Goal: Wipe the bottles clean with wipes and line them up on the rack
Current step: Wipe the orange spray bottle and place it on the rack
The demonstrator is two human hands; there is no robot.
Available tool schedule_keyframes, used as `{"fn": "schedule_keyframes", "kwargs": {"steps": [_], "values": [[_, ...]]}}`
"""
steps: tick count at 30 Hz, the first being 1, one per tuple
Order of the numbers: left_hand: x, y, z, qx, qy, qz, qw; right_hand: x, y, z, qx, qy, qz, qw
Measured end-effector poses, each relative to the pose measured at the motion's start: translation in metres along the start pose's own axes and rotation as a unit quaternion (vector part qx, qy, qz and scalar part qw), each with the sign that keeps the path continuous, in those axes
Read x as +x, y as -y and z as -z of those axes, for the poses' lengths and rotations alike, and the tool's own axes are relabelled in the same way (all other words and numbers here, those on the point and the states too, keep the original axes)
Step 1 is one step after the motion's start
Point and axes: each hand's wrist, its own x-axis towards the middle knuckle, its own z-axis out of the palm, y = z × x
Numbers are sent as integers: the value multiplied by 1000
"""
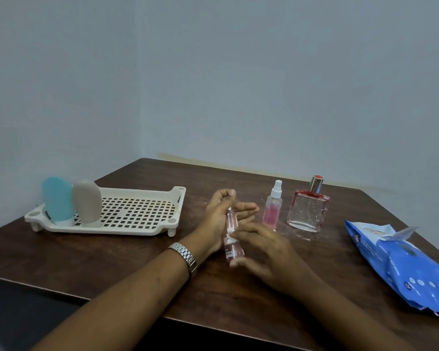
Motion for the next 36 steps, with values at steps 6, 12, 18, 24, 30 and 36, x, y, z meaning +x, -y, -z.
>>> {"fn": "schedule_keyframes", "kwargs": {"steps": [6, 12, 18, 24, 30, 36], "values": [[2, -2, 0, -31, -33, -8, 999, -1, -4, -1, -15, 2, 36, 999], [1, -3, 1, -42, -40, 8, 998, -1, 0, 2, -29, -44, 60, 997], [1, -5, -3, -16, -51, -7, 999, -4, 2, 4, -80, -54, 86, 992], [3, -6, 0, -45, -41, -11, 998, -3, 3, 5, -72, -51, 70, 994], [4, -4, 0, -47, -40, -10, 998, -1, 0, 3, -30, -71, -4, 997], [3, 1, 2, 33, -78, -45, 995, 1, 1, 3, -20, -90, -20, 996]]}}
